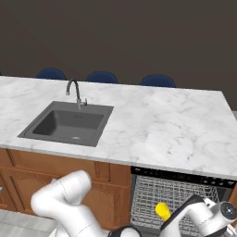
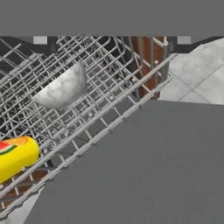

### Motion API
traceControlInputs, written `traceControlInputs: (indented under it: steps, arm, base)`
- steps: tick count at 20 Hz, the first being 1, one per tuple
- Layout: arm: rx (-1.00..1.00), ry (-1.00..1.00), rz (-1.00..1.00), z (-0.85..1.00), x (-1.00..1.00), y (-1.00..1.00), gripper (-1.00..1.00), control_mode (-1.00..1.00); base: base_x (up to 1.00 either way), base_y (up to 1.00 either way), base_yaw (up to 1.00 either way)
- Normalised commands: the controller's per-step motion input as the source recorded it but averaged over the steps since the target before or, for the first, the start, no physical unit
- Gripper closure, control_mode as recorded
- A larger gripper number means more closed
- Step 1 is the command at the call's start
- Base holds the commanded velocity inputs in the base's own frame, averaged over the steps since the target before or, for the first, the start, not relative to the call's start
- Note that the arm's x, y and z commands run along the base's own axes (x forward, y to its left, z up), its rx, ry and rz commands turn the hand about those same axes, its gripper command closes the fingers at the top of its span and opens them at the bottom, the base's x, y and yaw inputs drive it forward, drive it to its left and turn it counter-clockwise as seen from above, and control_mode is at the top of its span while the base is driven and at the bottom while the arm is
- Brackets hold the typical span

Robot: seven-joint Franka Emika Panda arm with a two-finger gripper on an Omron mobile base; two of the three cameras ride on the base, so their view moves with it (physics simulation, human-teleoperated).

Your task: Pick up the cup and bowl from the counter, place them in the dishwasher, and close the dishwasher door.

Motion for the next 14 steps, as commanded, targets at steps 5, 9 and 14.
traceControlInputs:
  steps: [5, 9, 14]
  arm:
    - [0.02, -0.08, -0.05, 0.23, -0.1, 0.0, -1.0, -1.0]
    - [0.04, -0.07, -0.02, 0.13, -0.11, 0.0, -1.0, -1.0]
    - [0.06, -0.07, -0.01, 0.06, -0.15, 0.0, -1.0, -1.0]
  base:
    - [0.0, 0.0, 0.0]
    - [0.0, 0.0, 0.0]
    - [0.0, 0.0, 0.0]
